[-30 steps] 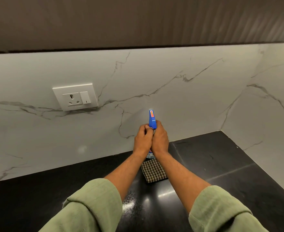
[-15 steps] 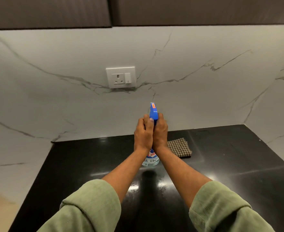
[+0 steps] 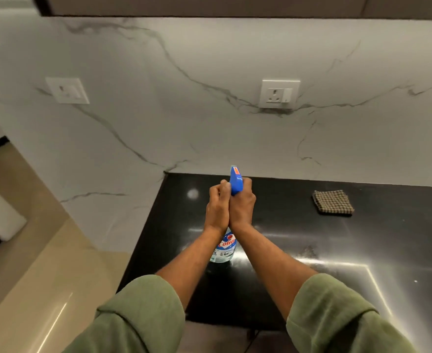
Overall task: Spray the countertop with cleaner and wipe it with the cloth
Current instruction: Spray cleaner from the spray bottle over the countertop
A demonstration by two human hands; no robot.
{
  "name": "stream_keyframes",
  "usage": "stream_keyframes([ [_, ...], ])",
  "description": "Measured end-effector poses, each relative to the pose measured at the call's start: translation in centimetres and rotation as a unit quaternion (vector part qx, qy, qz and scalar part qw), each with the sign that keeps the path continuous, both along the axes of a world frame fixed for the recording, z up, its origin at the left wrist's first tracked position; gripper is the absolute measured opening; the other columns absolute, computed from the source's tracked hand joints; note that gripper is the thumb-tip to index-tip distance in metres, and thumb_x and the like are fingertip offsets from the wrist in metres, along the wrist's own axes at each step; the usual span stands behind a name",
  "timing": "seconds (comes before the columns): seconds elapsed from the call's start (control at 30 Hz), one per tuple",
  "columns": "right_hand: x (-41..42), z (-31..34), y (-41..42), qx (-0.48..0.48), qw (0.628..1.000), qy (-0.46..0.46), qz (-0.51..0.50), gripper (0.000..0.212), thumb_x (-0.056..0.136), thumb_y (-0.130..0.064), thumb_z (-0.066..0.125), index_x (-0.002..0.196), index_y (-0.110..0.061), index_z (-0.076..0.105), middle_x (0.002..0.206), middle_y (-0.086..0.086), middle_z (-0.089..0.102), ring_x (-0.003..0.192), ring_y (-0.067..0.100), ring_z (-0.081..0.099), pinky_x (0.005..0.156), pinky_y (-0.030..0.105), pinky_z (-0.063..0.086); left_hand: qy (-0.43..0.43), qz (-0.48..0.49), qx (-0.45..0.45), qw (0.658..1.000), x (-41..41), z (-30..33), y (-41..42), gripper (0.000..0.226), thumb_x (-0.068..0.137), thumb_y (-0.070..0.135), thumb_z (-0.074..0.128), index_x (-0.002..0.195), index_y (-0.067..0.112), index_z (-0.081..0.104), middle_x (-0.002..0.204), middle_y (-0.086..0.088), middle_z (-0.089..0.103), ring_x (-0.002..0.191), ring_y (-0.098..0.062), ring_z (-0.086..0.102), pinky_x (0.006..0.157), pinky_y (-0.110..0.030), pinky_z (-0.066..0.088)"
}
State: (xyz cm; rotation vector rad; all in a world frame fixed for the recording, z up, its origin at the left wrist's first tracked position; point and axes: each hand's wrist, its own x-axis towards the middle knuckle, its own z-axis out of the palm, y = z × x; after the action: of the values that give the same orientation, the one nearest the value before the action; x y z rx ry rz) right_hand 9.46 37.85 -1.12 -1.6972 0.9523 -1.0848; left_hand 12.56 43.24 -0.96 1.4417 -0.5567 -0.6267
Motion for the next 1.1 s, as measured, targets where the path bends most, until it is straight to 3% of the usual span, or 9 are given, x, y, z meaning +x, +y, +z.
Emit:
stream_keyframes([
  [0.17,2.5,-0.6,7.6,0.038,0.999,0.023,0.003,0.014,0.096,-0.016,0.067,0.093,-0.005,0.059,0.072,0.001,0.059,0.061,0.01,0.056,0.06,0.023,0.05,0.019,-0.002,0.016,1.0,2.2,-0.8,8.1,0.064,0.091,0.074,0.041,0.123,0.02,0.053,0.111,-0.007,0.068,0.103,-0.023,0.071,0.097,-0.05,0.058],
  [0.27,3.6,-0.5,11.1,0.063,0.997,0.037,-0.007,0.015,0.096,-0.018,0.067,0.096,-0.004,0.062,0.074,0.003,0.059,0.061,0.01,0.055,0.06,0.021,0.047,0.036,-0.015,0.03,0.999,3.4,-1.2,11.6,0.068,0.093,0.075,0.04,0.126,0.018,0.056,0.113,-0.01,0.07,0.104,-0.023,0.072,0.099,-0.051,0.057],
  [0.43,4.6,-0.7,15.2,0.087,0.995,0.042,-0.004,0.015,0.098,-0.022,0.065,0.093,-0.009,0.061,0.075,0.003,0.058,0.062,0.01,0.055,0.064,0.023,0.048,0.061,-0.019,0.029,0.998,4.0,-1.6,15.1,0.076,0.089,0.08,0.036,0.126,0.017,0.059,0.111,-0.012,0.072,0.102,-0.024,0.073,0.098,-0.051,0.058],
  [0.57,4.7,-1.1,16.7,0.099,0.994,0.047,0.0,0.018,0.099,-0.025,0.064,0.095,-0.008,0.063,0.075,0.004,0.059,0.062,0.012,0.055,0.064,0.023,0.049,0.088,-0.018,0.054,0.995,3.8,-1.9,16.7,0.095,0.073,0.095,0.034,0.127,0.022,0.061,0.109,-0.01,0.074,0.102,-0.024,0.074,0.097,-0.053,0.058],
  [0.73,4.5,-1.2,16.9,0.094,0.993,0.075,-0.004,0.023,0.099,-0.023,0.064,0.101,-0.001,0.066,0.079,0.009,0.061,0.061,0.012,0.053,0.063,0.023,0.047,0.083,-0.034,0.059,0.994,3.1,-1.3,17.3,0.064,0.101,0.069,0.028,0.123,0.021,0.064,0.112,-0.012,0.072,0.107,-0.026,0.072,0.104,-0.053,0.054],
  [0.9,3.8,-1.3,16.5,0.089,0.991,0.102,-0.008,0.02,0.099,-0.024,0.064,0.094,-0.005,0.063,0.071,0.004,0.056,0.057,0.01,0.051,0.055,0.019,0.041,0.09,-0.043,0.066,0.993,2.6,-1.6,17.2,0.051,0.104,0.064,0.028,0.11,0.029,0.065,0.108,-0.011,0.072,0.105,-0.025,0.072,0.104,-0.051,0.054],
  [1.1,2.6,-2.4,16.7,0.079,0.991,0.107,-0.006,0.02,0.1,-0.029,0.062,0.09,-0.012,0.06,0.072,0.002,0.057,0.059,0.012,0.053,0.056,0.02,0.044,0.102,-0.055,0.07,0.991,1.4,-2.4,17.1,0.047,0.104,0.062,0.028,0.112,0.03,0.062,0.115,-0.012,0.071,0.107,-0.024,0.071,0.104,-0.048,0.055],
])
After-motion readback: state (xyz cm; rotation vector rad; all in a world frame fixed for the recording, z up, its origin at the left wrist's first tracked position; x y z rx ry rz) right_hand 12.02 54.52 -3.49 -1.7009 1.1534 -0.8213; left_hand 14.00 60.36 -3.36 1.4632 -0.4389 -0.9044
